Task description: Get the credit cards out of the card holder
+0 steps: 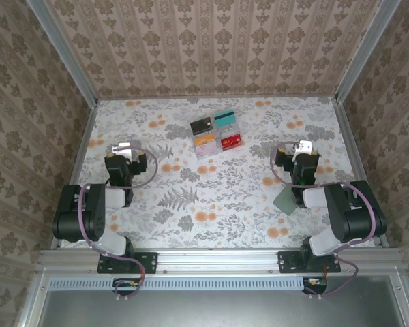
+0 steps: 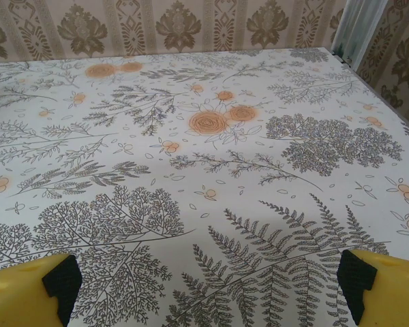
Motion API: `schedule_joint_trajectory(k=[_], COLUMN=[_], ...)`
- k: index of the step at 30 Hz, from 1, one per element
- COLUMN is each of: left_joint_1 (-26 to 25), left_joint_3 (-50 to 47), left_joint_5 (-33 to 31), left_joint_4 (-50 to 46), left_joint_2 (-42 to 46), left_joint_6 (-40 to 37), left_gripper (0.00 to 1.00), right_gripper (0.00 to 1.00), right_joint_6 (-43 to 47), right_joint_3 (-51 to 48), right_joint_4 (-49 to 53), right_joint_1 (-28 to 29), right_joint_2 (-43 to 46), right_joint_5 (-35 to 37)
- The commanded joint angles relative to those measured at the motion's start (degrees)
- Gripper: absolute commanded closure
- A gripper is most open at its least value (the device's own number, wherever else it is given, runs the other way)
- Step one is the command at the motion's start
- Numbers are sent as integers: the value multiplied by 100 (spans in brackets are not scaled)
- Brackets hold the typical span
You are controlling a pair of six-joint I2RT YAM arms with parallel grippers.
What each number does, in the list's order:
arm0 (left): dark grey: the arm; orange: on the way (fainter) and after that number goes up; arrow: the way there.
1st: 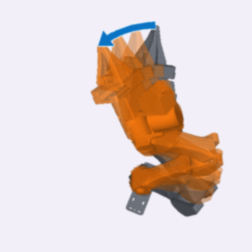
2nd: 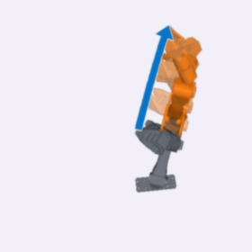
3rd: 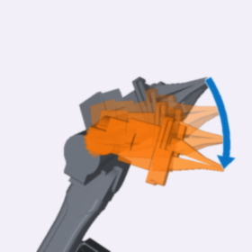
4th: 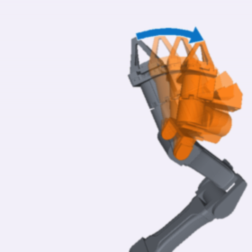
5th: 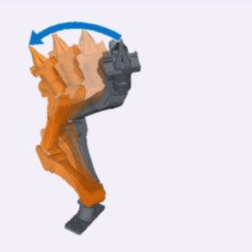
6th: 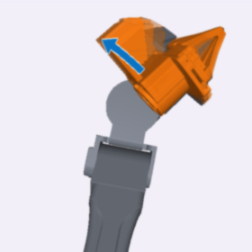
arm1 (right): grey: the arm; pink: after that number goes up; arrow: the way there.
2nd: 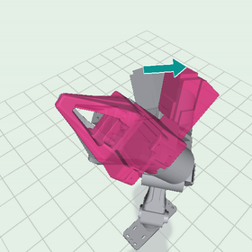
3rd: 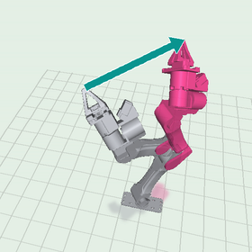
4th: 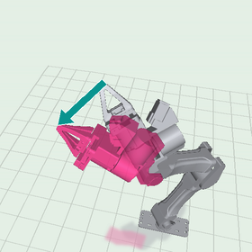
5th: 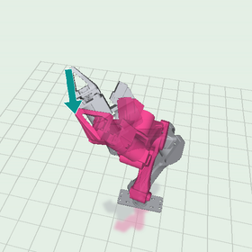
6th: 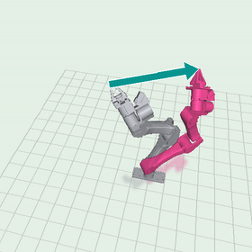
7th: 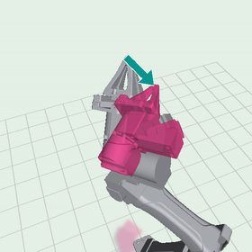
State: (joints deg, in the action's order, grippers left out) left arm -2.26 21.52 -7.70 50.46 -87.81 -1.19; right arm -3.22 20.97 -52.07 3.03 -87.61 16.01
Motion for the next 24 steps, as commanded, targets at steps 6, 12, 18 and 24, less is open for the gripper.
schedule_joint_trajectory(k=[6, 12, 18, 24], left_joint_1=[-2, -2, 18, 24], left_joint_3=[118, 116, 133, 132], left_joint_5=[67, 66, 98, -143], left_joint_4=[-19, -18, -52, -141], left_joint_2=[-34, -29, -30, 86], left_joint_6=[-101, -105, -92, 9], left_gripper=[0, 0, 0, 0], right_gripper=[0, 0, 0, 0], right_joint_6=[-108, -108, -108, -145], right_joint_3=[82, 91, 91, 94], right_joint_4=[35, 42, 51, 224], right_joint_1=[-26, -30, -30, -30], right_joint_2=[14, 7, 6, 192], right_joint_5=[-23, -28, -23, 44])
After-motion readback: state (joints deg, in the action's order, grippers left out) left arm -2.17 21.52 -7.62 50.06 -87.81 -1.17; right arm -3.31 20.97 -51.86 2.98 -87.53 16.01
